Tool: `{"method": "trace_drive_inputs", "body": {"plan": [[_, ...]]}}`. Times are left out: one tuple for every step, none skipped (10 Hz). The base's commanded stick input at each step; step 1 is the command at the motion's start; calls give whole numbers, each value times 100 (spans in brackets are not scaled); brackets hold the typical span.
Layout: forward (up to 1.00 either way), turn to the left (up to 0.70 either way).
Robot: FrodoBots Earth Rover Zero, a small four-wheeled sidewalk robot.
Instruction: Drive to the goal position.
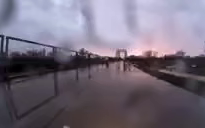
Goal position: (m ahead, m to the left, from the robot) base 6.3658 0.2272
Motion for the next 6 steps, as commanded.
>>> {"method": "trace_drive_inputs", "body": {"plan": [[70, 0], [70, 0], [70, 0], [70, 0], [70, 0], [70, 0]]}}
